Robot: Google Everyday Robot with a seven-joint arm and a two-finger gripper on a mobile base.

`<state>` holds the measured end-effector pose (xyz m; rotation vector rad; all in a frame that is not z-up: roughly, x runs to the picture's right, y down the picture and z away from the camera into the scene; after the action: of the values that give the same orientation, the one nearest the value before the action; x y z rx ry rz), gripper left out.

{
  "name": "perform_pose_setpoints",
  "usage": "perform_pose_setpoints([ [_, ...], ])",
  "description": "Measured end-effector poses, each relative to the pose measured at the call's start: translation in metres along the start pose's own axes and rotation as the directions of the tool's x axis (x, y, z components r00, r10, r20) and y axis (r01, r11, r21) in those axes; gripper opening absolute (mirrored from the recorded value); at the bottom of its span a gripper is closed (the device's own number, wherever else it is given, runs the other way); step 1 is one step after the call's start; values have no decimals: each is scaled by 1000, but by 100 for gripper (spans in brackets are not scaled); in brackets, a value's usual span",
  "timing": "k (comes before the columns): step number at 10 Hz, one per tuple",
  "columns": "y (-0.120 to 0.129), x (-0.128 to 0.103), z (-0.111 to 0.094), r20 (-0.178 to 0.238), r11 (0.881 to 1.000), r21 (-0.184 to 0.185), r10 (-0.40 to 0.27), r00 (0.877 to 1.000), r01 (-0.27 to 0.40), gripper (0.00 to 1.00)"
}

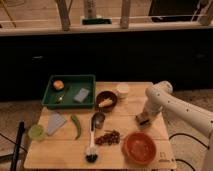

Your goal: Place eraser in paper cup

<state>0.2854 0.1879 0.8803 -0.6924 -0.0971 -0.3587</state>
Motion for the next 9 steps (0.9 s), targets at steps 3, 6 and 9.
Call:
perform_pose_setpoints([
  [3, 0, -1, -2, 4, 1000, -3, -10, 1000, 10, 0],
  [6, -9, -1, -40, 6, 998, 22, -67, 998, 67, 0],
  [9, -18, -2, -71, -2, 991, 45, -122, 992, 122, 0],
])
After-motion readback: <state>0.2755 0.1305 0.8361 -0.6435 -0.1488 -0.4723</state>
